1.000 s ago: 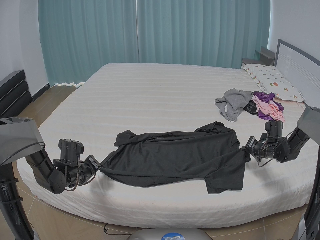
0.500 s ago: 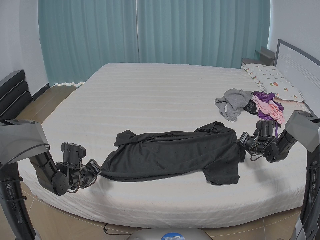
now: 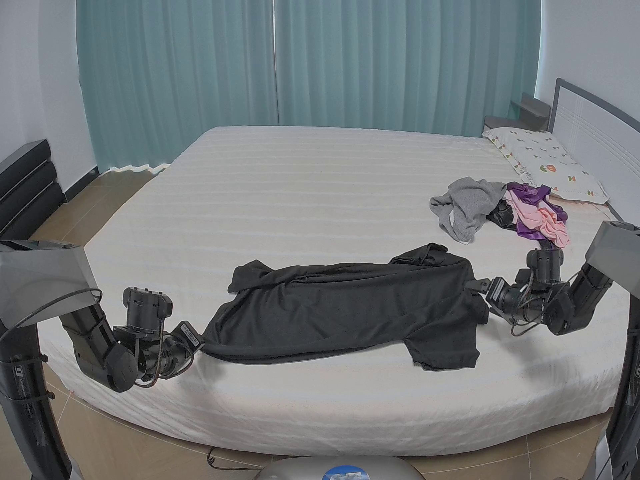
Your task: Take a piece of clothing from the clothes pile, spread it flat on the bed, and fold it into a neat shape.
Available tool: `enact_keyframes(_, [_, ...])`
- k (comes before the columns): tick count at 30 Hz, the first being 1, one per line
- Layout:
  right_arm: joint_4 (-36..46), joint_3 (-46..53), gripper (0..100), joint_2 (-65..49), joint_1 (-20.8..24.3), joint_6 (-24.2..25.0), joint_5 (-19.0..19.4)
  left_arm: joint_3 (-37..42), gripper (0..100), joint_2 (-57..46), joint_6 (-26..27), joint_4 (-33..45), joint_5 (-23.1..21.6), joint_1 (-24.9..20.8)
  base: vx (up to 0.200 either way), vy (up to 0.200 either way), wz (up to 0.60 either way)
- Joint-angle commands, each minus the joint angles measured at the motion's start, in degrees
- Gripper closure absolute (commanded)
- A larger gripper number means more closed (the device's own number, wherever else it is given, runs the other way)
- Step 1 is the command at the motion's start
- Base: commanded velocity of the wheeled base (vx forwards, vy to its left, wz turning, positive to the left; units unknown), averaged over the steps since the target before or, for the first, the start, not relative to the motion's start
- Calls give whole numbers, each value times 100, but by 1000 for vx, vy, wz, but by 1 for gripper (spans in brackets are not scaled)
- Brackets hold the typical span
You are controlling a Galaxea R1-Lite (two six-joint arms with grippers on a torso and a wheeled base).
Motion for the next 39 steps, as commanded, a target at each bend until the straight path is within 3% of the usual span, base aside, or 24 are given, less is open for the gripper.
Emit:
enact_keyframes(1, [-45,1202,0,-665,-70,-544,338,12,100,-5,-2,-3,-5,-3,0,0,0])
enact_keyframes(7, [-185,1976,0,-638,132,-720,469,39,100,-40,-2,-3,-5,-3,0,0,0])
enact_keyframes(22, [-212,1677,0,-111,738,-606,434,30,100,-5,-2,-3,-5,-3,0,0,0])
enact_keyframes(23, [-203,1606,100,-67,782,-597,417,30,100,-5,-2,-3,-5,-3,0,0,0])
enact_keyframes(32, [-133,1835,100,-304,624,-588,215,74,100,-32,24,-11,4,-3,0,0,0])
enact_keyframes(36, [-124,2230,100,-673,290,-614,311,127,100,-67,77,15,13,-29,0,0,0])
enact_keyframes(39, [-124,2819,100,-1060,62,-623,601,188,100,-128,297,41,13,-29,0,0,0])
